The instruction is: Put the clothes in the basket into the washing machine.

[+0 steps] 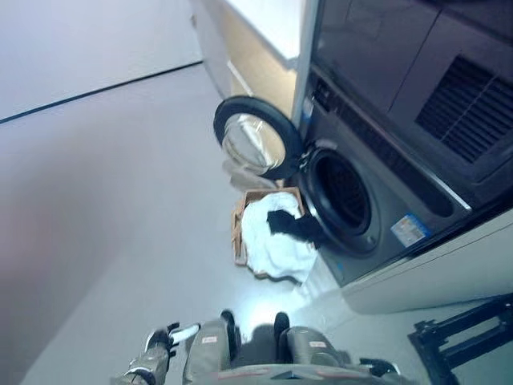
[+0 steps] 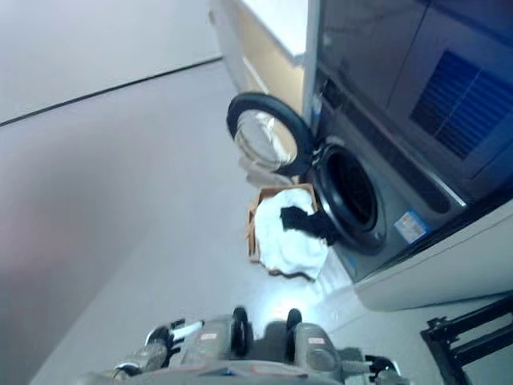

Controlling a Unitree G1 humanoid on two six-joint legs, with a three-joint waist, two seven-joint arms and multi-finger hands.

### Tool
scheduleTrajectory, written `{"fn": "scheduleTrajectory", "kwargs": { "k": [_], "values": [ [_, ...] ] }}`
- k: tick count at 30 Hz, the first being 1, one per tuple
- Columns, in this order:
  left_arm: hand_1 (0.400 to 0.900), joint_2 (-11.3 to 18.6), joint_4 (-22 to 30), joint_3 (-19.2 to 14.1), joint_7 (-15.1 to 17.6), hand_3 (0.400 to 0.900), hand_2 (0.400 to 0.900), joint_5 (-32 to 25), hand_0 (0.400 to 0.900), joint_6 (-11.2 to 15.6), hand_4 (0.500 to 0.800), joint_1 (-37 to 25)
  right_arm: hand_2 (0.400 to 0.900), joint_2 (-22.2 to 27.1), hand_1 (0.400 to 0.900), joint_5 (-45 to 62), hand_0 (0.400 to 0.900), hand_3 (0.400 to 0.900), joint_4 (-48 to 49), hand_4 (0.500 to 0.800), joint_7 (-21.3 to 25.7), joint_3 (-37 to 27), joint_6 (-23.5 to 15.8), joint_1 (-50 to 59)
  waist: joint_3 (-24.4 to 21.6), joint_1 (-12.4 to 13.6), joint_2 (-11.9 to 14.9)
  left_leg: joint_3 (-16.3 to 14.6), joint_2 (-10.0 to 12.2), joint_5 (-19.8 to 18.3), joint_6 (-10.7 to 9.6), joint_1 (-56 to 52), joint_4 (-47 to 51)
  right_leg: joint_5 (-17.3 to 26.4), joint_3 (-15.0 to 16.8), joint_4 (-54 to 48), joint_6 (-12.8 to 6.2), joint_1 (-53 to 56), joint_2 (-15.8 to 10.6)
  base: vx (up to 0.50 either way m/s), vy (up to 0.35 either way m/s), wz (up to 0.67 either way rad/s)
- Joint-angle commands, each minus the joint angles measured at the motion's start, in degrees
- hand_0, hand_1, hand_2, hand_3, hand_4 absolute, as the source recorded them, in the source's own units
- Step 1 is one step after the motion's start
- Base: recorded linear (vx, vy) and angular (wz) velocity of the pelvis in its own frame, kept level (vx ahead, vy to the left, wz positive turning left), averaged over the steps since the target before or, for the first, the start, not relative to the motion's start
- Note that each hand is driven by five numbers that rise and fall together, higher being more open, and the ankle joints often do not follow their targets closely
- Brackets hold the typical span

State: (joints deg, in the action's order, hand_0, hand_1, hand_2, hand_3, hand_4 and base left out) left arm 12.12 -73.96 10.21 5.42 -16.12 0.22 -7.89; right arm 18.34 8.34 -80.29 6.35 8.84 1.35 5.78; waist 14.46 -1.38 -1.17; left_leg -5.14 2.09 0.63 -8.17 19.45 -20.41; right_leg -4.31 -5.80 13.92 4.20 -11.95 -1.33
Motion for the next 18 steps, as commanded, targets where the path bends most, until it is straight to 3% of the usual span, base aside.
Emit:
{"fn": "scheduleTrajectory", "kwargs": {
  "k": [1,4,7,10,12,15,18],
  "values": [
    [0.9,0.23,5.16,-0.29,2.47,0.9,0.9,-2.68,0.9,1.67,0.8,3.63,0.9,3.58,0.9,0.74,0.9,0.9,4.79,0.8,2.7,2.13,-1.09,-0.9,1.93,0.35,-1.39,-0.96,-2.37,1.33,5.72,1.97,3.0,-6.66,3.16,-2.65,-4.23,8.77,1.63,0.34,0.13,-0.2],
    [0.9,-0.14,5.0,0.51,3.5,0.9,0.9,-3.18,0.9,2.36,0.8,3.88,0.9,4.24,0.9,0.37,0.9,0.9,5.1,0.8,3.57,2.95,-1.57,0.57,1.86,0.94,-2.56,2.08,-2.12,7.18,3.93,2.95,19.12,-7.07,3.43,-5.8,-5.62,11.26,1.75,0.45,0.179,-0.18],
    [0.9,-0.14,3.7,0.43,3.36,0.9,0.9,-2.84,0.9,2.05,0.8,4.92,0.9,3.84,0.9,0.04,0.9,0.9,5.31,0.8,3.39,3.29,-1.88,0.99,0.27,2.34,-1.45,2.53,-1.97,9.37,3.69,5.77,16.66,-8.15,5.45,-8.01,-7.17,14.86,0.16,0.62,0.275,-0.5],
    [0.9,0.56,2.83,0.51,3.17,0.9,0.9,-2.08,0.9,1.5,0.8,5.34,0.9,2.9,0.9,0.75,0.9,0.9,6.24,0.8,3.79,3.22,-2.22,1.51,-1.05,3.1,1.03,1.76,-3.75,5.9,6.6,11.26,7.1,-8.51,5.99,-7.28,-8.13,15.18,-2.8,0.66,0.348,-0.33],
    [0.9,1.42,3.05,0.47,2.92,0.9,0.9,-1.75,0.9,1.41,0.8,4.86,0.9,2.52,0.9,1.91,0.9,0.9,7.66,0.8,3.64,3.01,-2.77,1.59,-1.56,3.34,2.64,1.09,-4.46,4.01,8.07,11.17,6.3,-7.54,6.32,-4.44,-8.73,13.06,-3.89,0.54,0.298,-0.16],
    [0.9,2.53,3.84,0.74,3.01,0.9,0.9,-1.83,0.9,1.5,0.8,3.23,0.9,2.17,0.9,3.02,0.9,0.9,9.79,0.8,3.71,3.8,-3.65,2.87,-1.01,3.84,4.29,0.31,-5.95,1.12,10.16,8.85,7.95,0.06,5.34,4.05,-9.49,8.92,-5.28,0.39,0.262,-0.09],
    [0.9,3.39,4.19,0.62,3.38,0.9,0.9,-2.47,0.9,1.43,0.8,1.27,0.9,1.88,0.9,4.43,0.9,0.9,11.28,0.8,4.06,3.81,-3.98,3.79,1.05,2.96,3.87,-0.33,-6.95,-1.21,11.96,4.32,9.7,6.59,2.2,14.82,-7.25,2.28,-8.15,0.27,0.275,-0.04]
  ]
}}
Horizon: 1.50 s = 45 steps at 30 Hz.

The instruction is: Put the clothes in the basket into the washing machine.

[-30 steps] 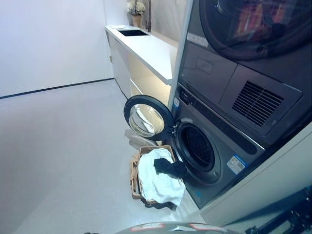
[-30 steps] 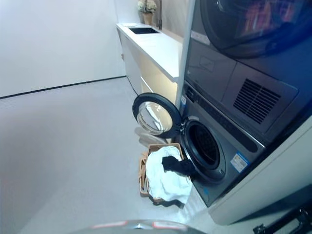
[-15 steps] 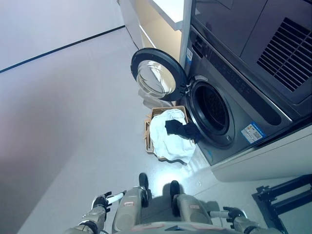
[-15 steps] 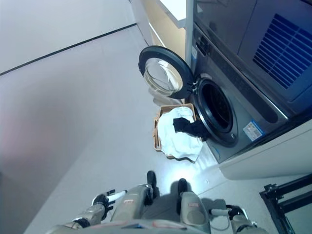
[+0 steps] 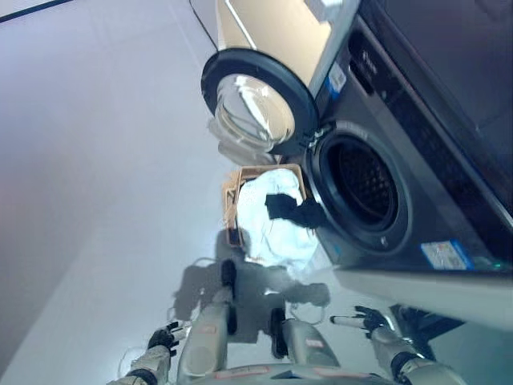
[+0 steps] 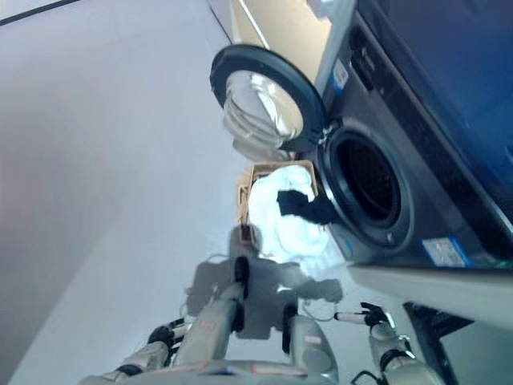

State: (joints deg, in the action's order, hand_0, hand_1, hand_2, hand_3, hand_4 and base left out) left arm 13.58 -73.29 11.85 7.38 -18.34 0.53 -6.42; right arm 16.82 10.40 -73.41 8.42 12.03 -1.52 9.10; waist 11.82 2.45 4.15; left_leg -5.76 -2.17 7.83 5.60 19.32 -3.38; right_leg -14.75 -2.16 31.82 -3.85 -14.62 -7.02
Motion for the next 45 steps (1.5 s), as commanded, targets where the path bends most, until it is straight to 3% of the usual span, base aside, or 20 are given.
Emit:
{"fn": "scheduleTrajectory", "kwargs": {
  "k": [1,4,6,7,8,11,14,19,22,24,25,28,34,38,45],
  "values": [
    [0.9,2.07,3.93,-0.95,1.52,0.9,0.9,-0.45,0.9,1.13,0.8,-0.68,0.9,3.19,0.9,2.86,0.9,0.9,5.2,0.8,2.14,0.58,-1.26,0.5,4.49,-1.4,-1.68,0.17,-2.76,-9.13,-1.54,2.81,-7.06,17.4,-1.92,-1.35,1.21,3.62,-2.72,0.23,0.218,-0.03],
    [0.9,2.55,4.42,-0.9,1.59,0.9,0.9,-0.49,0.9,1.1,0.8,-1.51,0.9,3.14,0.9,3.64,0.9,0.9,7.21,0.8,1.94,0.85,-1.69,0.76,5.58,-2.01,-2.13,0.08,-2.47,-9.98,-1.38,0.16,-6.43,15.63,-0.99,0.02,1.75,-0.08,-1.04,0.19,0.097,-0.05],
    [0.9,2.81,4.56,-0.79,1.79,0.9,0.9,-0.21,0.9,1.27,0.8,-2.37,0.9,3.67,0.9,3.75,0.9,0.9,11.25,0.8,2.33,1.14,-2.41,0.86,7.2,-2.47,-2.78,-0.77,-1.33,-10.84,-2.02,-2.9,-5.92,10.47,-0.58,-4.44,1.49,-5.09,2.67,0.19,0.015,-0.1],
    [0.9,2.81,4.56,-0.79,1.79,0.9,0.9,-0.21,0.9,1.27,0.8,-2.38,0.9,3.68,0.9,3.75,0.9,0.9,11.25,0.8,2.33,1.14,-2.41,0.86,7.09,-2.44,-2.79,-0.79,-1.3,-10.83,-2.02,-2.76,-5.94,10.5,-0.56,-4.44,1.5,-5.23,2.69,0.23,-0.072,0.05],
    [0.9,2.8,4.23,-0.7,1.78,0.9,0.9,0.59,0.9,1.27,0.8,-2.84,0.9,4.34,0.9,3.32,0.9,0.9,15.23,0.8,2.41,1.4,-2.98,0.62,7.55,-3.05,-2.44,-0.95,-1.7,-11.49,-2.51,-4.32,-5.74,11.48,1.89,-11.06,-0.31,-7.29,5.73,0.26,-0.104,0.18],
    [0.9,2.54,3.9,-0.92,1.56,0.9,0.9,2.1,0.9,1.56,0.8,-2.59,0.9,6.08,0.9,1.75,0.9,0.9,21.37,0.8,2.31,1.37,-3.56,-1.52,7.86,-4.06,-2.16,-0.23,-2.72,-12.56,-3.51,-6.9,-5.24,15.77,7.09,-22.97,-2.9,-6.99,7.96,0.31,-0.146,0.34],
    [0.9,2.24,4.41,-1.29,1.3,0.9,0.9,2.68,0.9,1.65,0.8,-1.51,0.9,7.91,0.9,-0.12,0.9,0.9,26.12,0.8,2.0,1.51,-3.76,-3.3,7.91,-4.66,-2.53,1.11,-3.2,-13.71,-4.33,-7.57,-7.35,16.54,8.48,-22.11,-2.89,-6.21,8.13,0.23,-0.253,0.54],
    [0.9,0.62,7.21,-1.98,1.74,0.9,0.9,0.26,0.9,2.47,0.8,1.05,0.9,12.69,0.9,-4.35,0.9,0.9,30.65,0.8,2.81,2.89,-3.94,-0.91,8.02,-4.66,-4.48,1.79,-2.03,-14.03,-6.77,-6.06,-13.19,14.57,6.09,-19.97,-0.71,-5.56,7.77,0.15,-0.33,0.64],
    [0.9,-0.21,8.22,0.27,1.78,0.9,0.9,-0.26,0.9,2.72,0.8,-0.68,0.9,16.46,0.9,-7.39,0.9,0.9,30.01,0.8,4.14,5.26,-3.33,4.56,9.44,-4.72,-5.91,-1.37,0.76,-9.01,-7.47,-1.76,-10.41,13.04,3.18,-18.76,0.46,-6.2,6.87,-0.02,-0.287,0.86],
    [0.9,-0.09,8.25,2.36,2.17,0.9,0.9,0.19,0.9,2.67,0.8,-3.23,0.9,17.87,0.9,-8.59,0.9,0.9,27.14,0.8,4.89,8.13,-2.69,9.87,9.72,-3.94,-6.18,-1.53,1.48,-5.86,-7.86,0.55,-6.32,13.07,1.55,-17.7,0.85,-7.9,6.97,-0.02,-0.147,0.27],
    [0.9,0.09,8.94,2.88,1.94,0.9,0.9,0.21,0.9,2.8,0.8,-3.3,0.9,18.39,0.9,-9.36,0.9,0.9,26.79,0.8,4.61,9.11,-2.47,11.27,9.69,-3.78,-6.38,-0.48,1.14,-6.7,-7.4,-0.33,-5.17,12.36,1.56,-16.0,0.78,-9.24,7.53,0.01,-0.031,-0.09],
    [0.9,0.86,9.93,5.54,2.23,0.9,0.9,1.1,0.9,2.89,0.8,-5.32,0.9,19.74,0.9,-11.4,0.9,0.9,24.84,0.8,5.02,13.56,-2.38,19.13,10.28,-3.37,-6.91,-1.47,0.22,-6.24,-6.46,2.84,-5.21,13.39,2.39,-13.48,0.69,-14.95,7.86,-0.02,0.053,-0.2],
    [0.9,1.97,11.77,7.66,3.04,0.9,0.9,-0.68,0.9,3.39,0.8,-8.46,0.9,19.63,0.9,-12.24,0.9,0.9,15.83,0.8,5.81,19.26,-1.41,28.94,10.61,-1.43,-7.27,-2.14,0.01,-6.4,-6.31,6.65,-6.25,13.49,2.87,-13.94,0.72,-17.76,7.99,0.04,0.013,-0.02],
    [0.9,1.92,13.09,8.6,4.17,0.9,0.9,-2.36,0.9,3.75,0.8,-10.22,0.9,18.6,0.9,-14.22,0.9,0.9,11.21,0.8,7.88,21.01,-0.47,32.62,11.99,-0.9,-7.72,-1.6,-0.25,-6.73,-6.14,10.34,-8.66,13.18,2.79,-12.03,1.04,-20.93,7.72,0.0,-0.014,0.16],
    [0.9,3.4,19.95,10.72,6.57,0.9,0.9,-6.0,0.9,5.72,0.8,-14.27,0.9,19.92,0.9,-15.43,0.9,0.9,5.95,0.8,12.69,22.3,0.53,41.27,15.11,0.09,-9.35,-1.6,-0.56,-9.48,-5.58,23.04,-19.56,11.48,3.24,-2.65,1.61,-32.99,7.02,-0.08,-0.008,0.1]
  ]
}}
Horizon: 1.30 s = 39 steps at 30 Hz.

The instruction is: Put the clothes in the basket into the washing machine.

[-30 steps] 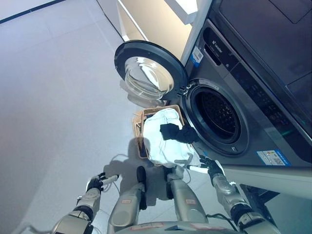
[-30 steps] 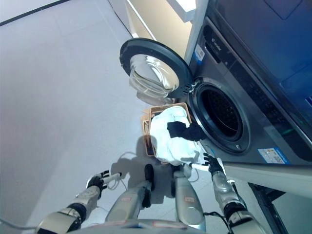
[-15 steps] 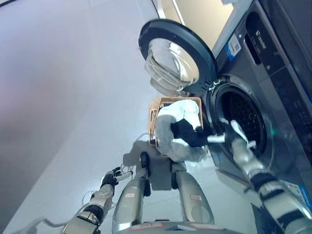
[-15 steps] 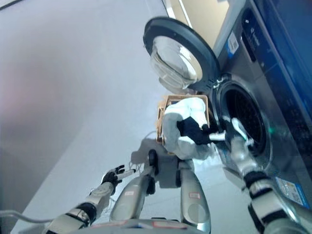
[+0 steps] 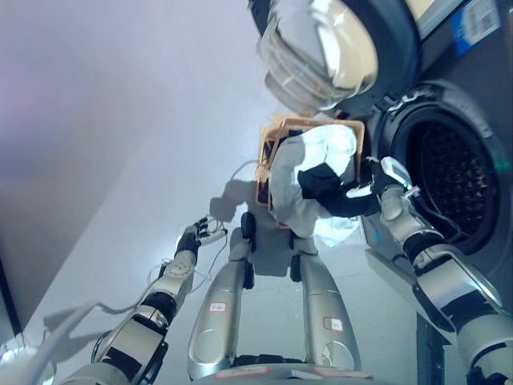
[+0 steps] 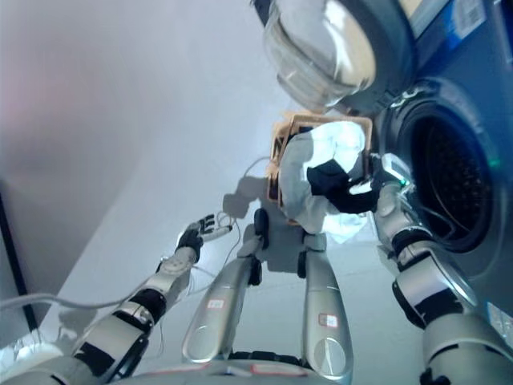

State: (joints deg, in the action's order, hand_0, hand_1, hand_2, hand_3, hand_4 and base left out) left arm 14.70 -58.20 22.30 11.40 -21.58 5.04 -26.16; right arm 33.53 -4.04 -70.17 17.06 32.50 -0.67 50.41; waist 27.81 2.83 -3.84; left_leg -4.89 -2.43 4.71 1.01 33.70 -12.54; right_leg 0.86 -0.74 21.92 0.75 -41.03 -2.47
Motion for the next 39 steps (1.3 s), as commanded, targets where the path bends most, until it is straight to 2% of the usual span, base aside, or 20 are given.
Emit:
{"fn": "scheduleTrajectory", "kwargs": {
  "k": [1,8,11,14,18,19,20,31,36,39],
  "values": [
    [0.9,2.46,5.94,0.29,2.76,0.9,0.9,-3.19,0.9,1.35,0.8,5.07,0.9,3.49,0.9,-0.77,0.9,0.9,2.69,0.8,4.44,1.73,-0.23,0.48,-0.55,-0.33,-1.59,-2.65,-0.19,-6.76,-0.93,10.62,-12.05,-4.45,1.9,8.95,-2.86,-8.6,2.16,-0.1,-0.009,0.14],
    [0.9,3.41,11.14,0.3,4.89,0.9,0.9,-6.48,0.9,2.54,0.8,2.75,0.9,2.43,0.9,0.86,0.9,0.9,2.27,0.8,7.7,1.53,-0.53,2.65,1.19,-0.03,-2.56,-2.9,0.08,-9.65,-0.68,24.31,-24.75,-6.73,1.99,21.04,-2.05,-21.72,0.94,-0.09,0.006,0.13],
    [0.9,3.2,9.52,-0.59,5.55,0.9,0.9,-8.25,0.9,2.61,0.8,1.68,0.9,0.74,0.9,1.05,0.9,0.9,-0.48,0.8,7.82,1.85,0.11,3.14,1.33,0.58,-3.08,-2.97,-0.36,-10.23,-0.5,28.63,-28.33,-7.59,2.01,24.73,-1.76,-26.11,0.51,-0.06,0.01,0.12],
    [0.9,2.68,7.34,-2.0,5.5,0.9,0.9,-10.46,0.9,2.47,0.8,1.1,0.9,-1.01,0.9,0.69,0.9,0.9,-2.08,0.8,5.83,2.84,0.68,2.72,1.33,0.89,-3.21,-3.14,-0.62,-10.52,-0.38,31.55,-30.73,-8.1,1.85,27.33,-1.55,-29.1,0.34,-0.03,0.0,0.11],
    [0.9,2.3,3.11,-3.2,5.09,0.9,0.9,-10.54,0.9,1.81,0.8,0.75,0.9,-1.87,0.9,-1.36,0.9,0.9,-3.07,0.8,3.38,4.67,1.65,2.01,0.75,1.21,-2.83,-3.0,-0.99,-10.77,-0.3,33.82,-32.75,-8.39,1.61,29.17,-1.38,-31.28,0.25,-0.02,-0.002,0.09],
    [0.9,2.21,1.93,-3.38,5.06,0.9,0.9,-10.43,0.9,1.61,0.8,0.63,0.578,-1.98,0.578,-1.94,0.578,0.578,-3.27,0.607,3.34,5.03,1.87,2.08,0.56,1.22,-2.7,-3.03,-1.01,-10.77,-0.34,34.08,-32.85,-8.37,1.62,29.26,-1.38,-31.56,0.26,0.0,0.0,0.0],
    [0.9,2.12,0.82,-3.67,5.08,0.9,0.9,-10.23,0.9,1.25,0.8,0.56,0.4,-2.17,0.4,-2.27,0.4,0.4,-3.46,0.5,3.62,5.06,1.98,1.94,0.33,1.27,-2.54,-3.04,-1.01,-10.73,-0.37,34.25,-32.96,-8.31,1.6,29.42,-1.41,-31.86,0.3,0.0,0.0,0.0],
    [0.9,1.44,-1.85,-4.41,6.3,0.9,0.9,-8.21,0.9,0.7,0.8,1.68,0.4,-2.51,0.4,2.12,0.4,0.4,0.38,0.5,7.91,-0.37,0.27,-1.61,-2.26,0.58,-0.79,-3.1,-0.72,-10.38,-0.46,31.91,-30.43,-6.96,1.7,27.11,-1.97,-29.79,0.5,0.0,0.018,-0.06],
    [0.9,1.55,-2.29,-6.53,6.59,0.9,0.9,-8.15,0.9,0.34,0.8,4.17,0.4,-0.51,0.4,5.19,0.4,0.4,10.68,0.5,9.97,-4.12,-2.11,-4.73,-3.44,-0.49,0.48,-3.25,-0.15,-11.0,-0.33,30.11,-29.89,-6.7,2.23,25.57,-2.01,-27.84,1.15,0.01,0.019,-0.2],
    [0.9,1.42,-2.84,-8.18,6.56,0.9,0.9,-8.37,0.9,-0.14,0.8,5.58,0.4,1.04,0.4,8.8,0.4,0.4,20.21,0.5,10.9,-8.45,-4.3,-7.91,-3.97,-1.56,1.24,-3.44,0.38,-11.14,-0.36,27.71,-28.07,-6.45,2.66,23.68,-2.13,-25.68,1.57,0.03,0.018,-0.21]
  ]
}}
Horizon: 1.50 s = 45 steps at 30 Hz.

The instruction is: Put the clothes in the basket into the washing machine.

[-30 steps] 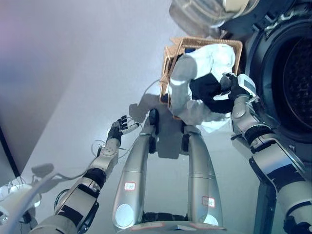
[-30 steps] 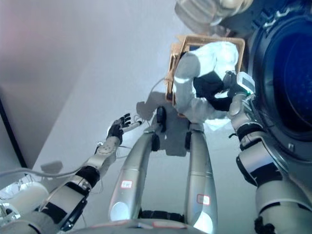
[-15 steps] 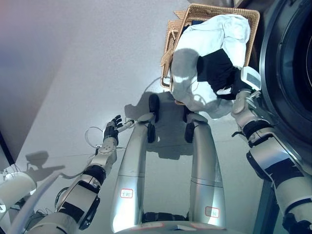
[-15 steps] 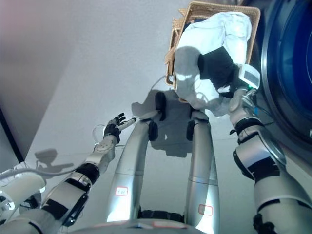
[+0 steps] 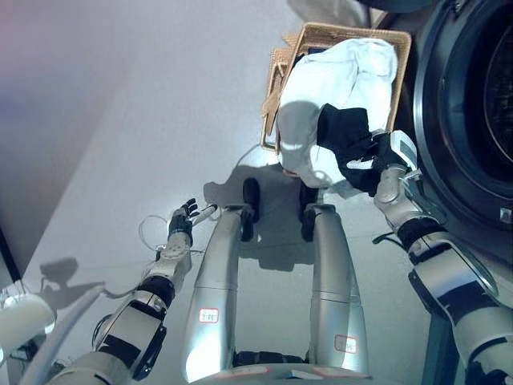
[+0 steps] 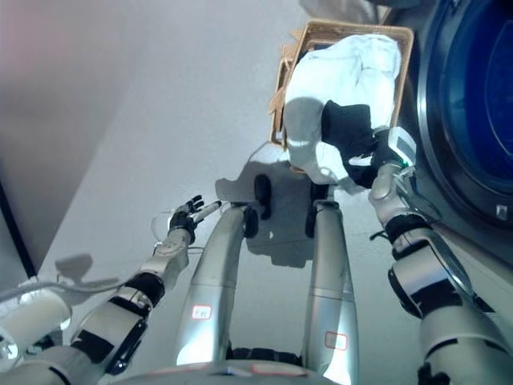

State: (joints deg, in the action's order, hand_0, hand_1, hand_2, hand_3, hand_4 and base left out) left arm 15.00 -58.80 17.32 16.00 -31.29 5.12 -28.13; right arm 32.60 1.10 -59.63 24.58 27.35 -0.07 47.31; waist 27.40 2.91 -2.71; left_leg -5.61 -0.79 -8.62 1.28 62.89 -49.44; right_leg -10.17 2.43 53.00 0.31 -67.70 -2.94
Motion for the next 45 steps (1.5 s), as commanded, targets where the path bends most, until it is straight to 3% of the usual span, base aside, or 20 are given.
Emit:
{"fn": "scheduleTrajectory", "kwargs": {
  "k": [1,6,10,16,22,30,31,32,33,37,45],
  "values": [
    [0.9,0.92,-2.51,-3.73,2.02,0.9,0.9,1.21,0.9,-0.35,0.8,7.92,0.4,1.88,0.4,5.43,0.4,0.4,12.33,0.5,3.74,-5.28,-5.86,-6.28,-3.68,-1.98,0.31,-2.83,-1.08,2.11,-0.63,-2.13,9.22,4.59,-0.36,-8.01,-1.72,1.72,2.19,0.03,0.004,-0.22],
    [0.9,-0.38,-4.44,-6.47,1.77,0.9,0.9,0.44,0.9,-1.22,0.8,8.81,0.4,-2.54,0.4,22.86,0.4,0.4,23.79,0.5,3.84,-18.73,-14.1,-14.11,-4.13,-3.86,0.77,-3.33,-0.46,1.56,-0.59,-5.49,11.28,4.48,0.35,-10.83,-1.74,5.14,2.97,0.03,0.001,-0.17],
    [0.9,-1.24,-5.46,-7.77,1.19,0.9,0.9,-0.58,0.9,-1.88,0.8,9.52,0.4,-7.17,0.4,36.82,0.4,0.4,27.68,0.5,1.9,-25.7,-20.1,-18.37,-4.41,-4.85,0.31,-3.68,-0.19,0.95,-0.5,-7.64,12.0,4.1,1.03,-11.8,-1.58,6.98,3.42,0.04,-0.002,-0.13],
    [0.9,-1.46,-6.55,-7.8,0.44,0.9,0.9,-1.72,0.9,-2.57,0.8,10.39,0.4,-9.86,0.4,56.88,0.4,0.4,24.78,0.5,-0.67,-32.36,-26.32,-15.26,-4.86,-4.76,-1.27,-4.17,-0.28,0.28,-0.66,-9.67,12.46,3.59,1.71,-12.49,-1.43,8.87,3.82,0.03,-0.023,-0.07],
    [0.9,-1.1,-7.23,-6.22,-0.1,0.9,0.9,-2.83,0.9,-2.77,0.8,9.91,0.4,-6.14,0.4,68.95,0.4,0.4,16.17,0.5,-0.3,-36.52,-28.93,-2.44,-5.89,-3.39,-3.45,-4.84,-0.49,0.69,-0.85,-9.55,12.71,3.97,2.2,-12.47,-1.5,8.44,3.79,0.01,-0.03,0.0],
    [0.9,-0.66,-6.48,-3.27,-1.07,0.9,0.9,-3.28,0.9,-2.62,0.8,10.36,0.4,6.56,0.4,71.96,0.4,0.4,2.13,0.5,0.87,-34.73,-24.98,13.17,-7.43,-1.08,-5.73,-5.79,-0.71,1.35,-1.14,-9.56,13.27,4.18,2.63,-11.51,-1.76,7.44,3.22,0.02,-0.023,0.01],
    [0.9,-0.78,-6.46,-2.95,-1.19,0.9,0.9,-3.21,0.9,-2.58,0.8,10.52,0.522,7.89,0.522,71.22,0.522,0.522,1.03,0.573,1.23,-34.37,-24.33,14.22,-7.64,-0.92,-5.91,-5.93,-0.72,1.38,-1.15,-9.49,13.32,4.22,2.67,-11.38,-1.82,7.29,3.12,0.04,-0.046,0.03],
    [0.9,-0.88,-6.42,-2.54,-1.25,0.9,0.9,-3.33,0.9,-2.53,0.8,10.7,0.757,9.46,0.757,70.46,0.757,0.757,-0.41,0.714,2.15,-33.76,-23.91,15.64,-7.91,-0.72,-6.15,-6.13,-0.73,1.43,-1.18,-9.38,13.31,4.28,2.73,-11.24,-1.89,7.15,3.0,0.03,-0.032,0.02],
    [0.9,-0.98,-6.4,-2.51,-1.23,0.9,0.9,-3.35,0.9,-2.52,0.8,10.66,0.9,9.64,0.9,70.46,0.9,0.9,-0.63,0.8,2.14,-33.62,-23.85,15.89,-7.94,-0.68,-6.22,-6.16,-0.74,1.43,-1.17,-9.32,13.32,4.28,2.76,-11.22,-1.9,7.07,3.0,0.0,0.0,0.0],
    [0.9,-1.55,-6.04,-1.7,-1.19,0.9,0.9,-3.48,0.9,-2.4,0.8,10.93,0.9,11.66,0.9,68.54,0.9,0.9,-1.83,0.8,3.51,-32.44,-23.5,17.66,-8.58,-0.4,-6.73,-6.41,-0.72,1.72,-1.18,-8.98,13.61,4.41,2.75,-11.08,-2.01,6.41,2.77,0.0,0.0,0.0],
    [0.9,-2.14,-6.45,-1.82,-0.1,0.9,0.9,-3.89,0.9,-2.35,0.8,10.52,0.9,9.49,0.9,68.0,0.9,0.9,0.32,0.8,2.26,-30.95,-24.05,15.63,-9.34,-0.61,-6.22,-6.21,-0.59,2.1,-1.24,-8.37,13.69,4.57,2.31,-10.98,-1.91,5.96,2.8,0.0,0.0,0.0]
  ]
}}
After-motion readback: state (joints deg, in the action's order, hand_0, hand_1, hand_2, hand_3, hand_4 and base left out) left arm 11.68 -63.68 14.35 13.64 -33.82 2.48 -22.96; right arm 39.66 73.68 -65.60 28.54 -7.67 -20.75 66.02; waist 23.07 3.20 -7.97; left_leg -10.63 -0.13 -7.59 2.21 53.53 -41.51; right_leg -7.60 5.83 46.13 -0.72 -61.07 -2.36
